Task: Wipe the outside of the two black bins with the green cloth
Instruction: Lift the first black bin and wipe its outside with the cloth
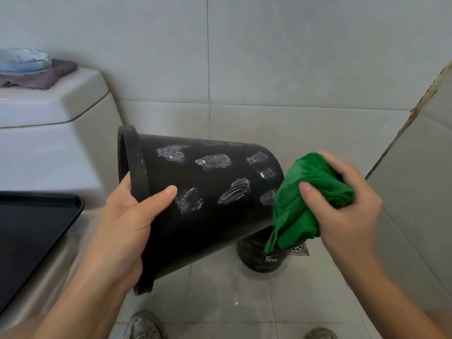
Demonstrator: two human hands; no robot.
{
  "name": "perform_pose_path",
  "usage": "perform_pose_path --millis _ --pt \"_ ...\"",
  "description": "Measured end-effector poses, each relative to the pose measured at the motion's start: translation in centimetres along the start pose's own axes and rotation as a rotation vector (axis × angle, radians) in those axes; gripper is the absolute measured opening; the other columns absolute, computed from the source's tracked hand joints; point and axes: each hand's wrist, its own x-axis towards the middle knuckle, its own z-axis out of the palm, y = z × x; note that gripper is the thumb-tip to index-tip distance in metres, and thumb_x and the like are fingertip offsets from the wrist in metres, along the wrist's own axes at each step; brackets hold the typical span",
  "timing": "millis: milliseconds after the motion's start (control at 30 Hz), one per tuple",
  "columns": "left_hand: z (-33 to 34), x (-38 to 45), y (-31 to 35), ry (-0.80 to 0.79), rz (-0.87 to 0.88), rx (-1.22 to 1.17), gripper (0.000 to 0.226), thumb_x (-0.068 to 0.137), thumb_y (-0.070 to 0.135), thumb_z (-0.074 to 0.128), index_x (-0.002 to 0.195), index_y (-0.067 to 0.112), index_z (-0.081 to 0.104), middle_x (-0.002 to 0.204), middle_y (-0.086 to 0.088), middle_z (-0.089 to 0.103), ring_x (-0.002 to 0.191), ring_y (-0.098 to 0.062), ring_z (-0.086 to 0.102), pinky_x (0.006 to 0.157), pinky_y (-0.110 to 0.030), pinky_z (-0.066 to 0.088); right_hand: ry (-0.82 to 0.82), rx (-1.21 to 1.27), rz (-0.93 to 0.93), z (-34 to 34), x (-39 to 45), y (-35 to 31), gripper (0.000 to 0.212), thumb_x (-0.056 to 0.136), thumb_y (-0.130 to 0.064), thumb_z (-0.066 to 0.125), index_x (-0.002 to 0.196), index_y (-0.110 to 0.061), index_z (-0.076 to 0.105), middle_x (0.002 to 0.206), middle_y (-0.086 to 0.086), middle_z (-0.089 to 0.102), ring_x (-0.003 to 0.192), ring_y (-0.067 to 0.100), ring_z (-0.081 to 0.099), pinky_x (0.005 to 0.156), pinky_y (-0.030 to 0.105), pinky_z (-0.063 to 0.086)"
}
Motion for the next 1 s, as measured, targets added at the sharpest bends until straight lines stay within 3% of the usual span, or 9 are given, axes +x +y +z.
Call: perform_pose_path --millis 67,133,200,300,433,533,733,867,1000 --pt "0.2 -0.1 0.0 0.015 0.001 -0.017 0.039 0.069 0.013 0.06 0.108 0.013 0.066 0.098 -0.006 0.076 0.088 -0.021 0.074 0.071 -0.025 0.059 0.016 -0.164 -0.056 0.6 -0.2 1.1 0.046 0.076 -0.024 0.075 0.119 -0.019 0.058 0.104 -0.016 0.06 0.097 -0.009 0.057 0.088 0.007 0.042" --pt "0.1 -0.2 0.1 0.03 0.003 -0.058 0.036 0.069 0.011 0.059 0.105 0.014 0.067 0.095 -0.006 0.076 0.083 -0.02 0.074 0.069 -0.026 0.06 0.022 -0.153 0.049 1.4 -0.1 1.9 0.051 0.074 -0.023 0.083 0.112 -0.031 0.05 0.101 -0.023 0.058 0.094 -0.011 0.057 0.084 0.005 0.042" --pt "0.0 -0.3 0.4 0.029 -0.002 -0.09 0.037 0.07 0.009 0.058 0.106 0.013 0.067 0.095 -0.008 0.076 0.082 -0.021 0.074 0.071 -0.028 0.06 0.048 -0.162 0.01 2.0 -0.1 2.7 0.039 0.076 -0.03 0.079 0.105 -0.031 0.052 0.103 -0.022 0.059 0.095 -0.003 0.06 0.085 0.008 0.043" --pt "0.0 -0.5 0.5 0.029 -0.007 -0.118 0.042 0.07 0.007 0.057 0.111 0.009 0.066 0.099 -0.01 0.076 0.085 -0.023 0.074 0.07 -0.029 0.06 0.099 -0.289 -0.21 2.7 -0.2 3.2 0.032 0.083 -0.029 0.072 0.104 -0.005 0.068 0.117 0.001 0.063 0.108 0.018 0.059 0.101 0.016 0.038" --pt "0.1 -0.8 0.4 0.033 -0.027 -0.142 0.045 0.07 0.007 0.057 0.114 0.007 0.065 0.099 -0.011 0.076 0.084 -0.025 0.074 0.068 -0.03 0.061 0.203 -0.561 -0.312 2.7 0.0 3.1 0.041 0.092 -0.044 0.062 0.107 -0.008 0.074 0.114 0.018 0.061 0.102 0.032 0.05 0.094 0.024 0.032" --pt "0.2 -0.7 0.4 0.072 -0.029 -0.138 0.038 0.067 0.007 0.058 0.104 0.012 0.068 0.092 -0.008 0.077 0.078 -0.022 0.074 0.063 -0.028 0.06 0.098 -0.66 -0.355 2.8 -0.7 3.1 0.053 0.094 -0.05 0.055 0.12 -0.006 0.068 0.115 0.018 0.061 0.103 0.034 0.052 0.09 0.033 0.036" --pt "-0.2 -0.6 0.6 0.087 -0.009 -0.13 0.042 0.066 0.005 0.058 0.106 0.011 0.067 0.092 -0.009 0.077 0.079 -0.023 0.075 0.066 -0.03 0.061 -0.148 -0.688 -0.228 2.4 -1.1 3.7 0.079 0.084 -0.066 0.049 0.147 -0.021 0.034 0.155 0.013 0.035 0.142 0.035 0.031 0.107 0.058 0.039" --pt "-0.1 -0.8 0.6 0.072 -0.014 -0.122 0.042 0.065 0.005 0.058 0.105 0.01 0.067 0.092 -0.01 0.076 0.079 -0.025 0.074 0.066 -0.031 0.061 -0.147 -0.571 -0.014 1.7 0.0 3.5 0.094 0.071 -0.073 0.053 0.151 -0.028 0.03 0.16 0.002 0.027 0.148 0.022 0.021 0.116 0.042 0.026" --pt "0.3 -0.9 0.4 0.079 -0.021 -0.121 0.039 0.063 0.005 0.058 0.101 0.011 0.067 0.088 -0.008 0.076 0.075 -0.023 0.074 0.064 -0.031 0.061 -0.09 -0.501 -0.083 2.2 -0.4 3.6 0.081 0.078 -0.057 0.058 0.145 -0.015 0.042 0.153 0.007 0.039 0.143 0.023 0.032 0.116 0.027 0.023"
